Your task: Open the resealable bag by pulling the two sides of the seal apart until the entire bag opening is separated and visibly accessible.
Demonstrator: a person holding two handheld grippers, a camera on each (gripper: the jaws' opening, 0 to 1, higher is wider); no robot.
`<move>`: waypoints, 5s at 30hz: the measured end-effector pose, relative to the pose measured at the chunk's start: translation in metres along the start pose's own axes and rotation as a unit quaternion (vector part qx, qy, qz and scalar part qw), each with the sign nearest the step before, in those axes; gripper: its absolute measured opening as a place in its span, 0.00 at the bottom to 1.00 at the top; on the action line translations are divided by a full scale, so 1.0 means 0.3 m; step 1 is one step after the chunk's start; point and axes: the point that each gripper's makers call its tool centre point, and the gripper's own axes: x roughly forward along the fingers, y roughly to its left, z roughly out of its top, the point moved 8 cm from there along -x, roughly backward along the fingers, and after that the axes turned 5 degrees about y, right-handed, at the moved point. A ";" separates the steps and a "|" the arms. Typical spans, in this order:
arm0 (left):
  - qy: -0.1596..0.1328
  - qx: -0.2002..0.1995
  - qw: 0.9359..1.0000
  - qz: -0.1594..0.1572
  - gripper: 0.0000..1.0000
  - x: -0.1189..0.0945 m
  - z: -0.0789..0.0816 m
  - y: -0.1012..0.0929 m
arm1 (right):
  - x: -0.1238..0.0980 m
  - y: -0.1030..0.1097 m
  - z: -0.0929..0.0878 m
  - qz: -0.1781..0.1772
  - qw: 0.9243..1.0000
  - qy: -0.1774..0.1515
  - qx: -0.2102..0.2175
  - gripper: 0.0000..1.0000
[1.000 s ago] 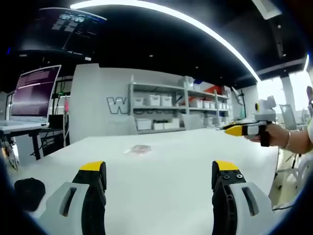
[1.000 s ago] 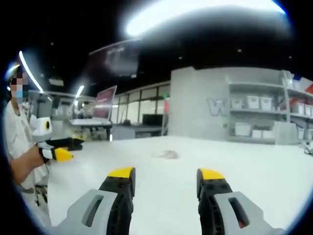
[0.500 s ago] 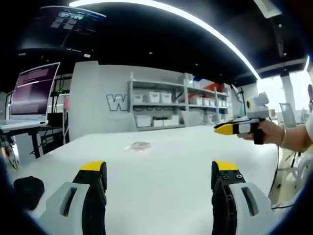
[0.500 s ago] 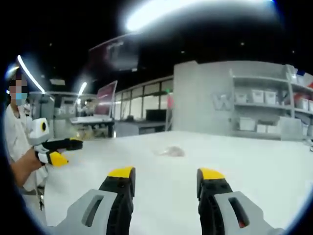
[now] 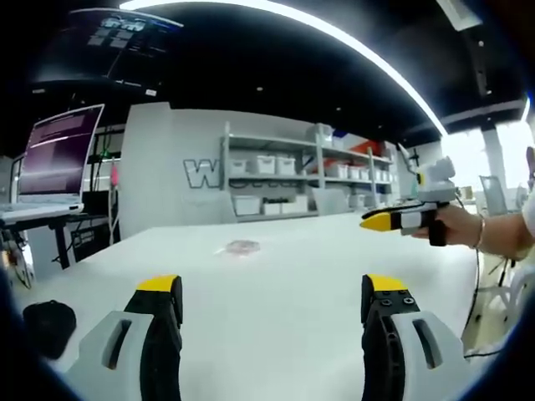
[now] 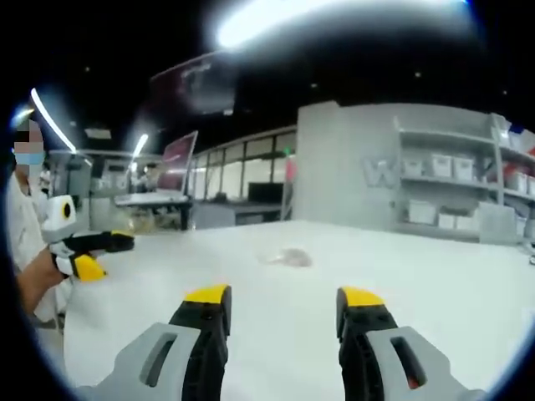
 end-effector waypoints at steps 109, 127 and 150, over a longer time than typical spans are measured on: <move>0.023 0.007 1.000 -0.016 0.86 0.073 0.000 -0.017 | 0.415 -0.057 0.014 0.007 0.992 0.092 -0.083 0.48; 0.022 0.007 1.000 -0.015 0.86 0.075 0.003 -0.016 | 0.461 -0.054 -0.004 0.011 0.990 0.112 -0.090 0.47; 0.021 0.000 1.000 -0.017 0.86 0.077 -0.009 0.013 | 0.588 -0.094 0.003 0.003 0.986 0.134 -0.098 0.46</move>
